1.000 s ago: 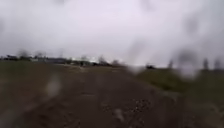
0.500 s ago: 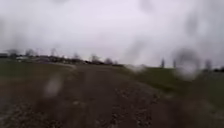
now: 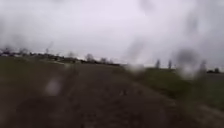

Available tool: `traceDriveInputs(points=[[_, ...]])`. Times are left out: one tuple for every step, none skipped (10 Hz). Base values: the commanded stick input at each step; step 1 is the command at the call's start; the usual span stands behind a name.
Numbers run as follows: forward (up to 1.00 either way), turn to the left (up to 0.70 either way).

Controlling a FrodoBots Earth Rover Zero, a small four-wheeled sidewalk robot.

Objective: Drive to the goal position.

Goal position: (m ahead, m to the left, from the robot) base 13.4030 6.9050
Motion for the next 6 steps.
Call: traceDriveInputs(points=[[1.0, 0.23], [1.0, 0.13], [1.0, 0.02], [1.0, 0.01], [1.0, 0.02], [1.0, 0.13]])
